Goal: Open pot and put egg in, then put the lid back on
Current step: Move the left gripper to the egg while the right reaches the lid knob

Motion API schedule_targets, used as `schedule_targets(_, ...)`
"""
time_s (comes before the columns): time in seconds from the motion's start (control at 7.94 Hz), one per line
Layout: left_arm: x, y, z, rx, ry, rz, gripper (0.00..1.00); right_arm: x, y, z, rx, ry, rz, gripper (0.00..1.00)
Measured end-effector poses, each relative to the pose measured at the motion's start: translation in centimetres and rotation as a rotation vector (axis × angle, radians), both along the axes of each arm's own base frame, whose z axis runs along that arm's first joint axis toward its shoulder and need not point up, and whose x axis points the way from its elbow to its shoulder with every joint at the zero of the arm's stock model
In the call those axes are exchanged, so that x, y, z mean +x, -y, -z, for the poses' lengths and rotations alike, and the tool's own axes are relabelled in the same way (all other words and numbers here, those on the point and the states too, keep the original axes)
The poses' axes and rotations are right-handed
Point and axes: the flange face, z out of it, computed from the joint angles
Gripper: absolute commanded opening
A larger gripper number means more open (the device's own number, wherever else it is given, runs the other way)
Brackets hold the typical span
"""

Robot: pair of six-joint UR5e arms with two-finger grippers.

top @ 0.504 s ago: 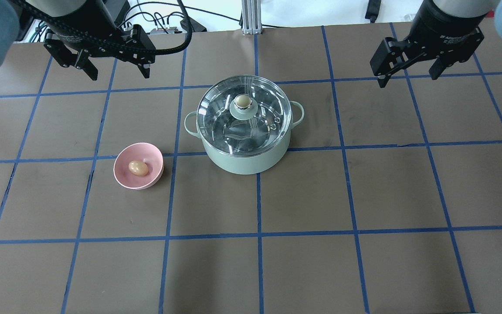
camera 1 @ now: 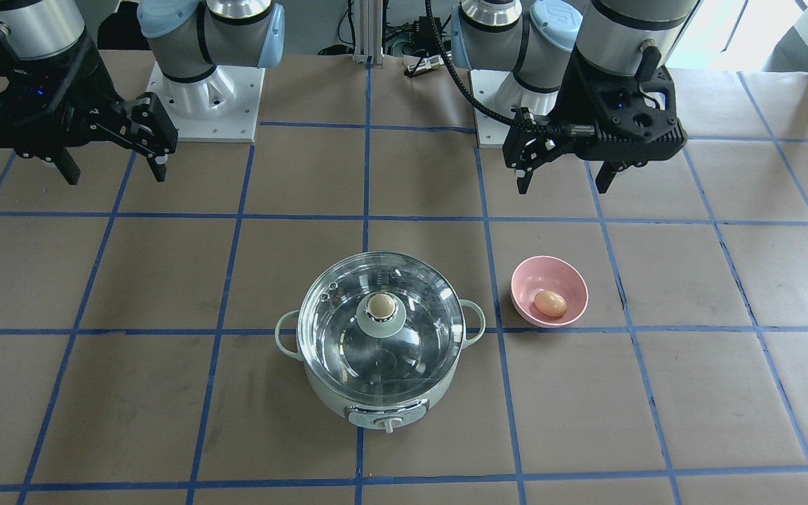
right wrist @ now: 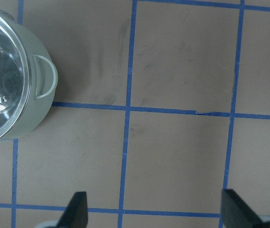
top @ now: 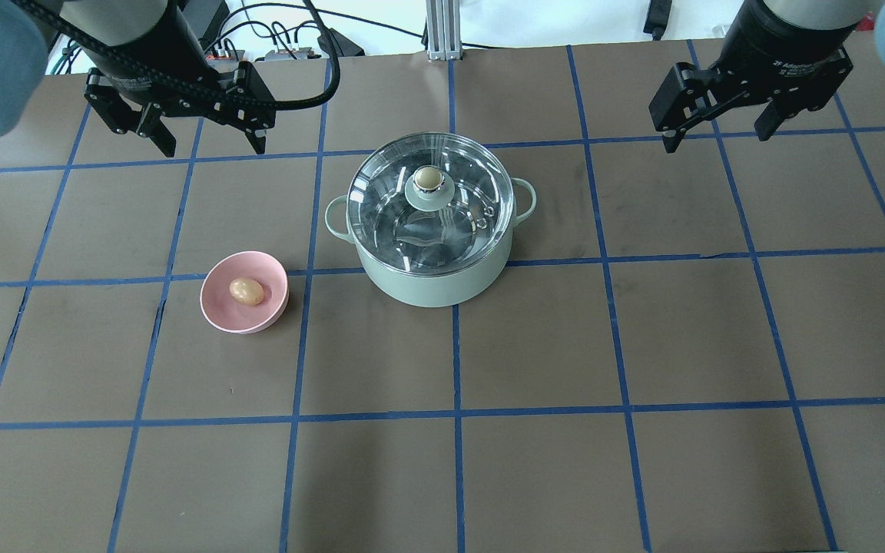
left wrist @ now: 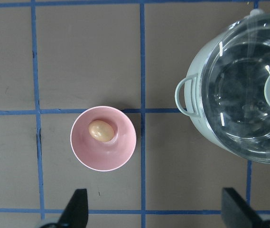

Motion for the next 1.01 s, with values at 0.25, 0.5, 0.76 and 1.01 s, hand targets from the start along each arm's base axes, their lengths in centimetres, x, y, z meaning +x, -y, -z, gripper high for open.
schedule_targets(0.25, 1.4, -0.1, 4.9, 0.070, 0.004, 0.028, 1.00, -0.1, 0.1, -0.1, -0.008, -0.002, 0.021, 1.00)
schedule_targets(0.5, 6.6, 0.9, 10.8, 0.149, -0.006, 0.033, 0.98, 0.9, 1.0, -0.1, -0.030, 0.007, 0.042, 1.00)
schedule_targets(0.76, 10.1, 3.1, 18.1, 0.217, -0.013, 0.033, 0.96, 5.9, 3.6, 1.2, -0.031, 0.020, 0.099, 1.00)
schedule_targets(1.01, 10.7, 4.6, 23.8, 0.273, -0.019, 0.008, 0.90, 12.9, 6.8, 4.3, -0.049, 0.039, 0.157, 1.00)
